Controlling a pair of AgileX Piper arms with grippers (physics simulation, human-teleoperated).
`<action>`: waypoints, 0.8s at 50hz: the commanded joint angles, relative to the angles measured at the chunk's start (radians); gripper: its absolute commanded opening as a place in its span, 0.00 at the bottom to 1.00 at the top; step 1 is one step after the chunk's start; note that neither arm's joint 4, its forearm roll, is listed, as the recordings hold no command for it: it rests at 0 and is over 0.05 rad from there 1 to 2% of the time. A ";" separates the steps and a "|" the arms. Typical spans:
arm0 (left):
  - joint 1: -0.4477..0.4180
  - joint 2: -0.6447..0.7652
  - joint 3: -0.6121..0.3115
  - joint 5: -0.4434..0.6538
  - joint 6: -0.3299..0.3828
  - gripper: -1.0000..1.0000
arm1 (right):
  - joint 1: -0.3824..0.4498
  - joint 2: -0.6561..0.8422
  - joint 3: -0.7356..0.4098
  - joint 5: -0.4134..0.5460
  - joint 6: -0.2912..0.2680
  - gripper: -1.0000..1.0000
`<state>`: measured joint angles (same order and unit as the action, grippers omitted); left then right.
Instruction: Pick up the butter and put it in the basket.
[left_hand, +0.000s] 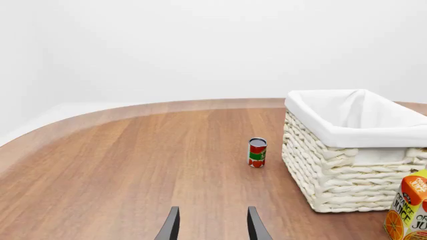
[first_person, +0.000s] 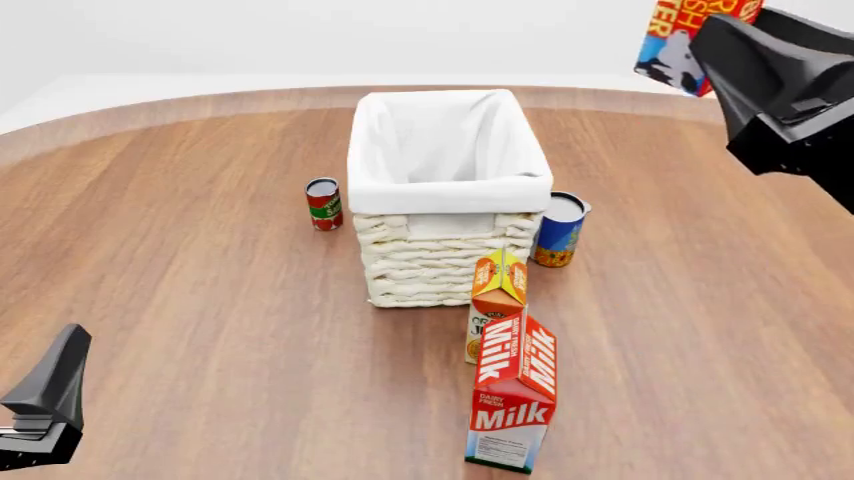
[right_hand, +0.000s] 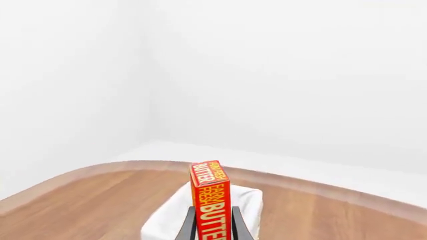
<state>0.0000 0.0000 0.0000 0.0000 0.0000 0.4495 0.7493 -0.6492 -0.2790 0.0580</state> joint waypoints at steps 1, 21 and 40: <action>0.000 0.000 0.000 0.000 0.000 1.00 | -0.006 0.115 -0.060 -0.117 0.091 0.00; 0.000 0.000 0.000 0.000 0.000 1.00 | 0.090 0.398 -0.364 0.013 0.064 0.00; 0.000 0.000 0.000 0.000 0.000 1.00 | 0.059 0.673 -0.648 0.275 0.006 0.00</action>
<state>0.0000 0.0000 0.0000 0.0000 0.0000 0.5156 1.2992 -1.1552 -0.1101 0.0895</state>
